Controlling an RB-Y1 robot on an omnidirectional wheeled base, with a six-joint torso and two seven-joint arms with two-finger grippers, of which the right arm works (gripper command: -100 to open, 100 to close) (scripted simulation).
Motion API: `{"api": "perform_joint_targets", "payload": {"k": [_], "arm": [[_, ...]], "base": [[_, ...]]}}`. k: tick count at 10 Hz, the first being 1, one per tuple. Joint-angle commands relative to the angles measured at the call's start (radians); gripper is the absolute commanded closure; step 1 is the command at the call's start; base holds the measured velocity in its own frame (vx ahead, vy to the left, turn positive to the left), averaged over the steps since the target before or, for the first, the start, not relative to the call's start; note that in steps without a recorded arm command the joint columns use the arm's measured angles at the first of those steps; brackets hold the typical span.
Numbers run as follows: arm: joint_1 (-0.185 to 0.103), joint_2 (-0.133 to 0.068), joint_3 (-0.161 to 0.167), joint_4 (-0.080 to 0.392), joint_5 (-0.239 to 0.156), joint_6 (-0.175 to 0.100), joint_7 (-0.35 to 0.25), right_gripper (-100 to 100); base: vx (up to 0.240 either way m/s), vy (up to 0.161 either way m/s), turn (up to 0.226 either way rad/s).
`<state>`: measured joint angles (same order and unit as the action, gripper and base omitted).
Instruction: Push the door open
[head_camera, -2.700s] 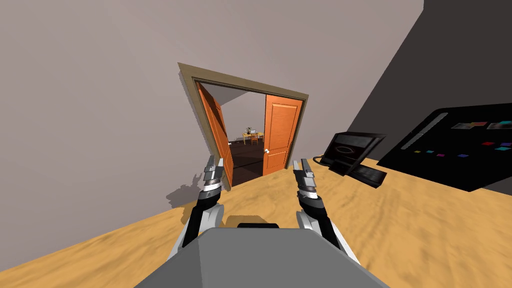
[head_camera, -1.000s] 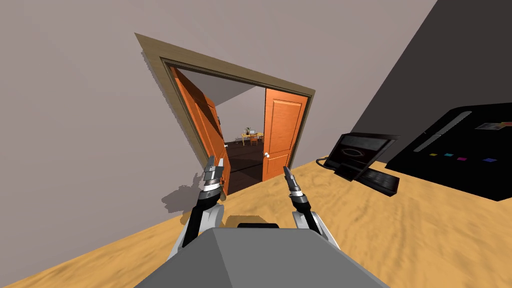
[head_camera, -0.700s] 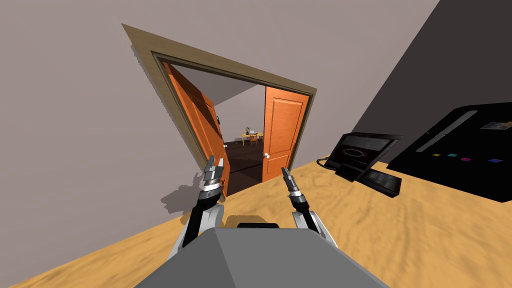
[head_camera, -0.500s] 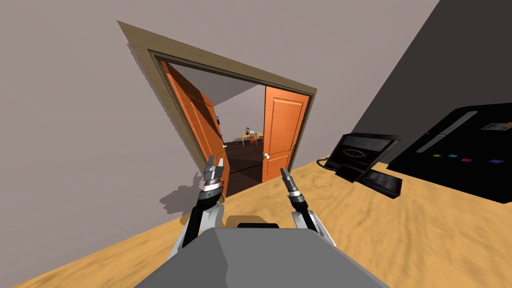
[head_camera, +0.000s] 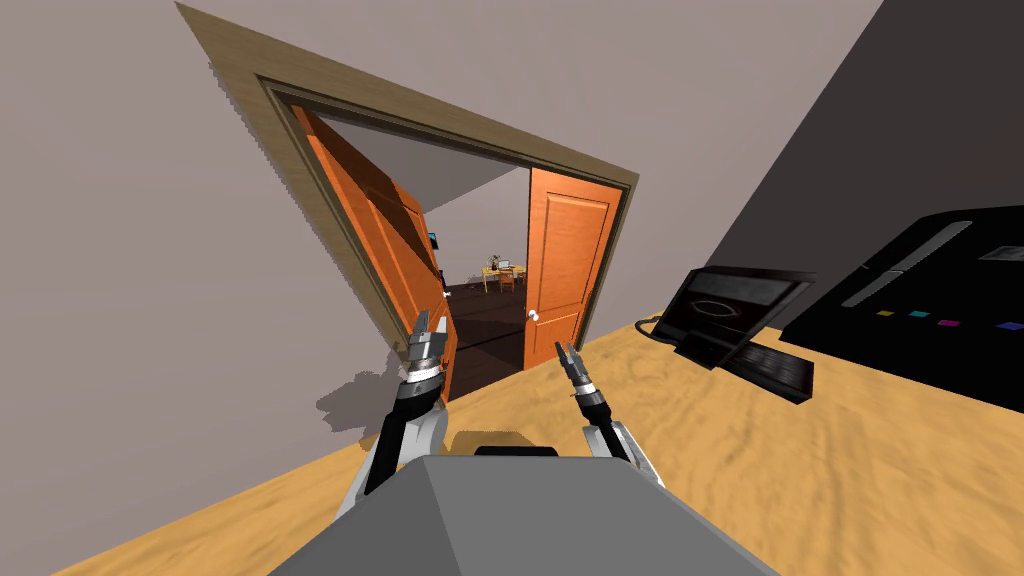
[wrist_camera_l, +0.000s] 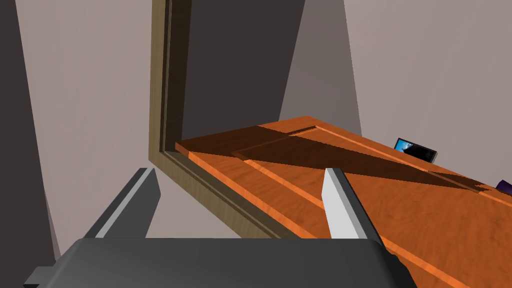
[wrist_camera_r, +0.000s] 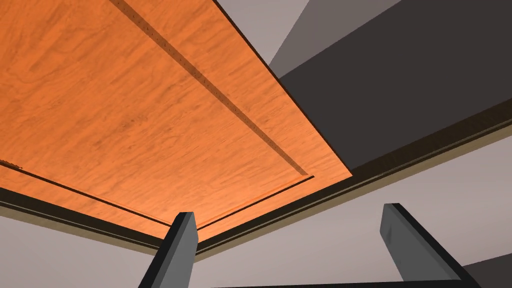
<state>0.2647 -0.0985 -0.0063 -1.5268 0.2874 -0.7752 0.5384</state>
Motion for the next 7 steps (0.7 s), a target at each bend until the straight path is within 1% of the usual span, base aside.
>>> {"api": "perform_joint_targets", "payload": {"k": [1, 3, 7], "arm": [[-0.011, -0.001, -0.002, 0.028, 0.006, -0.007, 0.017, -100], [-0.033, -0.007, -0.006, 0.09, 0.026, -0.018, 0.061, -100], [-0.077, -0.016, -0.014, 0.204, 0.066, -0.04, 0.146, -100]], "base": [[0.07, -0.012, 0.001], [0.06, -0.011, -0.004], [0.097, -0.023, -0.003]]}}
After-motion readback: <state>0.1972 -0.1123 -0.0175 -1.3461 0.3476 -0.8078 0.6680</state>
